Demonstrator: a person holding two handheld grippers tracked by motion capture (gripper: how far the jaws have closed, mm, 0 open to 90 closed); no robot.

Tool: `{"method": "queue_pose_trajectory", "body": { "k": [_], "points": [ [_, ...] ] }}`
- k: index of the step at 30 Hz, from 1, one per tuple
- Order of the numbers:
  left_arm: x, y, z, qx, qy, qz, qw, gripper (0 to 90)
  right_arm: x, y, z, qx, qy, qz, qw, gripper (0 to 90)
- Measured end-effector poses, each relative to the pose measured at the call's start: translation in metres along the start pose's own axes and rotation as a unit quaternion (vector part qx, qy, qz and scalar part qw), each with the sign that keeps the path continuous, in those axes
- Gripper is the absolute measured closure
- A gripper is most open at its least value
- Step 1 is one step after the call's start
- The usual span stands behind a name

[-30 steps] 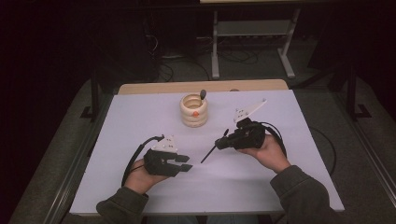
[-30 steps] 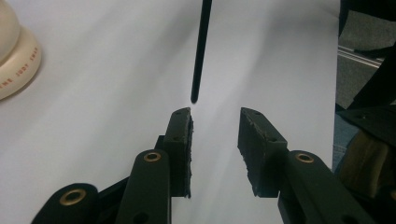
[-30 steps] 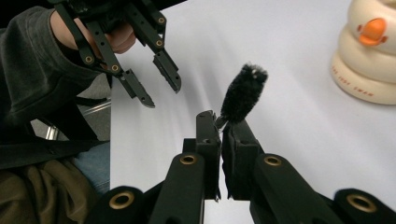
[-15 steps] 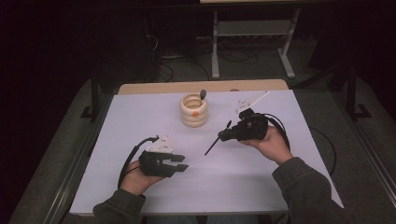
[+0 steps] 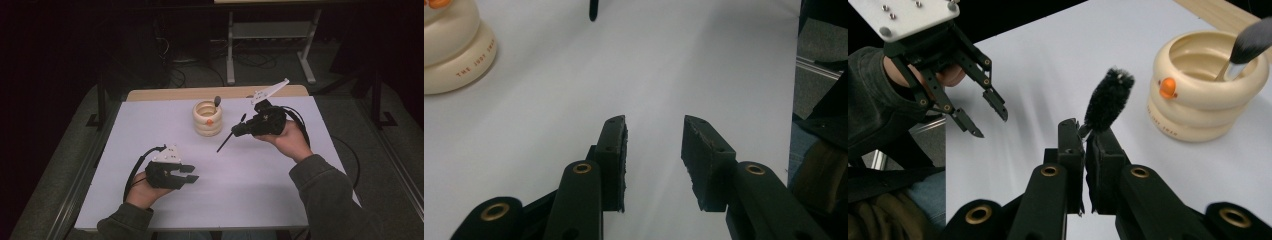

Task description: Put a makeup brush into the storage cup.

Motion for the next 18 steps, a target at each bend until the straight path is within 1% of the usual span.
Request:
{"method": "queue_pose_trajectory", "body": {
  "k": [1, 2, 4, 6, 7, 8, 10, 12, 13, 14, 15, 16, 17, 18],
  "points": [
    [0.0, -0.001, 0.0, 0.001, 0.001, -0.001, 1.0, 61.6, 0.0, 0.002, -0.001, -0.006, -0.003, 0.004, 1.0, 84.8],
    [-0.001, -0.001, 0.0, -0.006, 0.003, -0.001, 1.0, 61.6, 0.0, 0.002, -0.003, -0.011, -0.007, 0.005, 0.9999, 84.8],
    [-0.001, -0.002, 0.0, -0.004, 0.005, -0.001, 1.0, 61.6, 0.0, 0.002, -0.008, -0.009, -0.006, 0.006, 0.9999, 84.8],
    [-0.002, -0.002, 0.0, -0.007, 0.006, -0.002, 1.0, 61.6, -0.001, 0.003, -0.01, -0.01, -0.013, 0.01, 0.9998, 84.8],
    [-0.002, -0.003, 0.001, -0.004, 0.004, -0.002, 1.0, 61.6, -0.001, 0.004, -0.012, -0.009, -0.013, 0.009, 0.9998, 84.8],
    [-0.002, -0.003, 0.0, -0.009, 0.006, -0.003, 0.9999, 61.6, -0.002, 0.005, -0.014, -0.013, -0.014, 0.011, 0.9998, 84.8],
    [-0.003, -0.004, 0.002, -0.009, 0.001, -0.004, 0.9999, 61.6, -0.003, 0.006, -0.019, -0.012, -0.013, 0.014, 0.9997, 84.8],
    [-0.003, -0.004, 0.002, -0.012, 0.003, -0.003, 0.9999, 61.5, -0.005, 0.007, -0.023, -0.013, -0.013, 0.015, 0.9997, 84.8],
    [-0.004, -0.004, 0.002, -0.013, 0.004, -0.004, 0.9999, 61.5, -0.005, 0.007, -0.026, -0.009, -0.011, 0.015, 0.9998, 84.8],
    [-0.004, -0.005, 0.001, -0.012, 0.006, -0.004, 0.9999, 61.5, -0.006, 0.009, -0.028, -0.015, -0.013, 0.018, 0.9996, 84.8],
    [-0.005, -0.005, 0.001, -0.014, 0.007, -0.005, 0.9999, 61.5, -0.007, 0.009, -0.031, -0.011, -0.012, 0.019, 0.9997, 84.8],
    [-0.005, -0.005, 0.001, -0.015, 0.008, -0.006, 0.9998, 61.5, -0.007, 0.009, -0.034, -0.014, -0.014, 0.019, 0.9996, 84.8],
    [-0.005, -0.006, 0.001, -0.013, 0.007, -0.006, 0.9999, 61.4, -0.008, 0.009, -0.037, -0.013, -0.015, 0.02, 0.9996, 84.8],
    [-0.006, -0.007, 0.002, -0.009, 0.005, -0.007, 0.9999, 61.3, -0.008, 0.011, -0.04, -0.018, -0.013, 0.024, 0.9995, 84.8]
  ]
}}
Point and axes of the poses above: each handheld gripper's, and its own axes: x roughly forward along the jaws, z roughly out of its underside, y roughly to its right, the point moved 10 cm from there along x, roughly forward along the jaws, and after that the axes turned 10 degrees about -z, right-handed, at the moved point
